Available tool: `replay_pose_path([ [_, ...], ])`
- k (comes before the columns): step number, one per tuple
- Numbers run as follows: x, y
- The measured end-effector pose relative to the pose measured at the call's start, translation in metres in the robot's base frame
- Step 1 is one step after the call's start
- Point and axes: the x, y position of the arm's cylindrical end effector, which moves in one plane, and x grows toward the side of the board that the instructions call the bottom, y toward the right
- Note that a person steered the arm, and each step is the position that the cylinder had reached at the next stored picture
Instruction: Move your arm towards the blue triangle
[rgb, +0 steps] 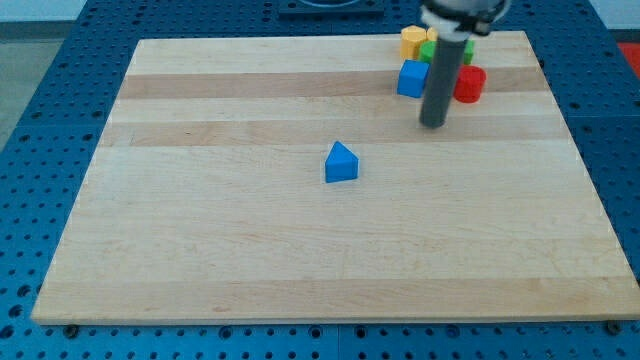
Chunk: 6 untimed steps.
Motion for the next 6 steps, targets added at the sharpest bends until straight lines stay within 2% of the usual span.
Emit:
replay_pose_path([
  [3,0.073,-0.019],
  [5,0.073,-0.086],
  [6,0.076,-0.088],
])
